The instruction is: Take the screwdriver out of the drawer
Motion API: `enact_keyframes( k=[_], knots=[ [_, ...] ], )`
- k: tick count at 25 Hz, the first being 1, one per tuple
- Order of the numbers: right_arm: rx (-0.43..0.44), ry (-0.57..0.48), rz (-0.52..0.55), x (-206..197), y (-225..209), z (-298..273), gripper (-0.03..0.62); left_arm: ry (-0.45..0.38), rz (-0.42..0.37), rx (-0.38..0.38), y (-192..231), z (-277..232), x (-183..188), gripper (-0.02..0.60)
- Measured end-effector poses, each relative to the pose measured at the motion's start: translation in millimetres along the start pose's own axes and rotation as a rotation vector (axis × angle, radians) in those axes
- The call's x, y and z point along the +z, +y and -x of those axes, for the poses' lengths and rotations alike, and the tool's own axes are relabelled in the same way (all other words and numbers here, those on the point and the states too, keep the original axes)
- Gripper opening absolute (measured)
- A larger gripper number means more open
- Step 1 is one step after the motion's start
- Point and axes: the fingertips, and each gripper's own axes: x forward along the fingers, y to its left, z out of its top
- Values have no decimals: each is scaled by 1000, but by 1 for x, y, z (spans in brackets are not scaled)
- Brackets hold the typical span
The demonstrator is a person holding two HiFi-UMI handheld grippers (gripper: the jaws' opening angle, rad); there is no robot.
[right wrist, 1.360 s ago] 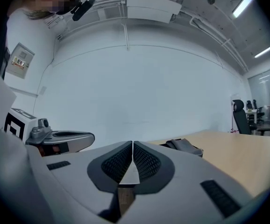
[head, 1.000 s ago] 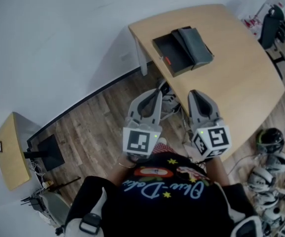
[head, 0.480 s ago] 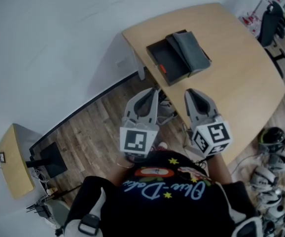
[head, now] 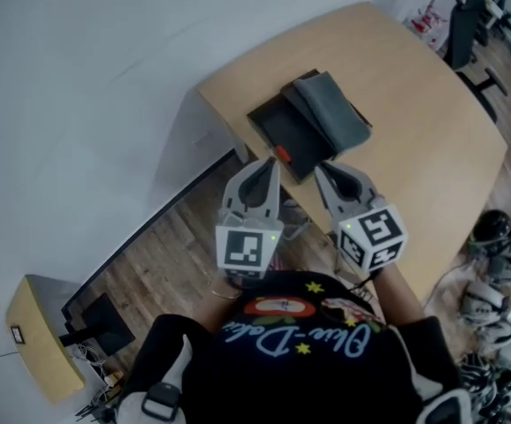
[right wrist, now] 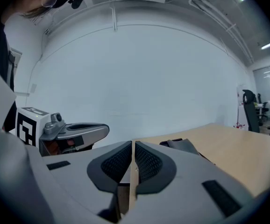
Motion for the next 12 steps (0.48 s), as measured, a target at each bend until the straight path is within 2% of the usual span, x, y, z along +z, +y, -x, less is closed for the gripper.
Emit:
enact_keyframes(
  k=[6, 12],
  knots=[
    [-2, 86, 19, -7, -10, -55, 2, 28, 2, -45, 33, -34, -14, 0],
    [22, 236, -49, -37, -24, -112, 2, 67, 3, -80, 66, -55, -33, 0]
  ],
)
